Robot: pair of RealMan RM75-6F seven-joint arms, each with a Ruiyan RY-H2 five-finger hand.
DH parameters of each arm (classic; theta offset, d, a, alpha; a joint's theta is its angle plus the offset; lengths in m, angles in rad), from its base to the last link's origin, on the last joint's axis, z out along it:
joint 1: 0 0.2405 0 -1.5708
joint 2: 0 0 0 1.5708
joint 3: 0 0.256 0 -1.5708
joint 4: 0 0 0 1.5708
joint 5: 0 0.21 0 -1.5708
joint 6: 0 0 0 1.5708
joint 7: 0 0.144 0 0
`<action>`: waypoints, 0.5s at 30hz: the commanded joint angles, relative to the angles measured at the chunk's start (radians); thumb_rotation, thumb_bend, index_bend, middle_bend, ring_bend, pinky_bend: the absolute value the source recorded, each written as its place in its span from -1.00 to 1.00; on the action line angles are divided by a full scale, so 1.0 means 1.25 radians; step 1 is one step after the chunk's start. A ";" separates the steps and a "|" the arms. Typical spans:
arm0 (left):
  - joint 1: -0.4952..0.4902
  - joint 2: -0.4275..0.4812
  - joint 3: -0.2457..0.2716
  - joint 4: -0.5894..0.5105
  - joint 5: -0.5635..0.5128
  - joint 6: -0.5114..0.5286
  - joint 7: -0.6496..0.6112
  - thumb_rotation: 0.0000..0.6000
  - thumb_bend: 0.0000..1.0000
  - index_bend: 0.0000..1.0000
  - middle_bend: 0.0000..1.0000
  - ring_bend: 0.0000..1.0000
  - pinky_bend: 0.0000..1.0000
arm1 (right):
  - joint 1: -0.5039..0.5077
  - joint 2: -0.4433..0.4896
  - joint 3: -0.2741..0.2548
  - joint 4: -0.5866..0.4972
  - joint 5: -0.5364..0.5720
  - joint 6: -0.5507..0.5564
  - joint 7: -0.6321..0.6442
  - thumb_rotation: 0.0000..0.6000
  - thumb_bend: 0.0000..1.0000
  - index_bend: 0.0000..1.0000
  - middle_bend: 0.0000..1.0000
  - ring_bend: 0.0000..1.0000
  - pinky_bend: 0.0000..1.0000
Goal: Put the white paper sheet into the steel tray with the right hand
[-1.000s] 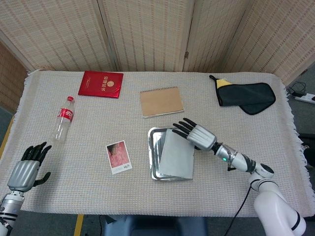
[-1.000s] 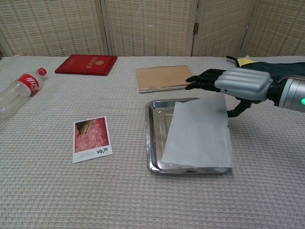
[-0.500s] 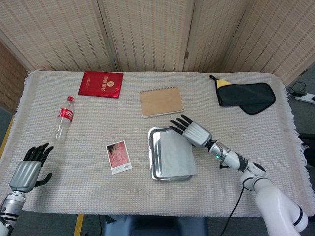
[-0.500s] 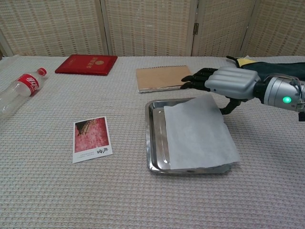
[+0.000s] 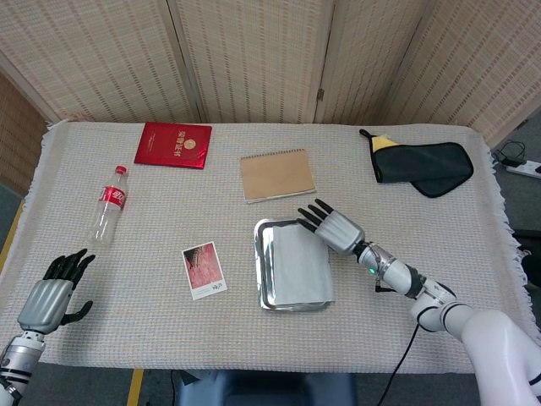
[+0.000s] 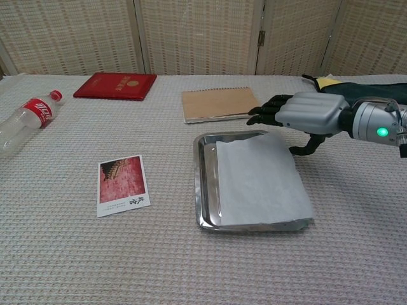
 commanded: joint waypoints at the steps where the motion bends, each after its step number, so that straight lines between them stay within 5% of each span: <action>1: 0.000 0.003 0.002 -0.004 0.007 0.006 -0.006 1.00 -0.21 -0.89 -1.00 -1.00 -1.00 | 0.018 0.075 0.047 -0.151 0.090 -0.111 -0.174 1.00 -0.10 -1.00 -1.00 -1.00 -1.00; 7: 0.004 0.012 0.001 -0.007 0.017 0.021 -0.029 1.00 -0.21 -0.88 -1.00 -1.00 -1.00 | 0.018 0.105 0.103 -0.279 0.202 -0.150 -0.328 1.00 -0.10 -1.00 -1.00 -1.00 -1.00; 15: 0.007 0.020 0.006 -0.011 0.033 0.034 -0.046 1.00 -0.21 -0.87 -1.00 -1.00 -1.00 | 0.002 0.134 0.122 -0.371 0.265 -0.131 -0.387 1.00 -0.10 -1.00 -1.00 -1.00 -1.00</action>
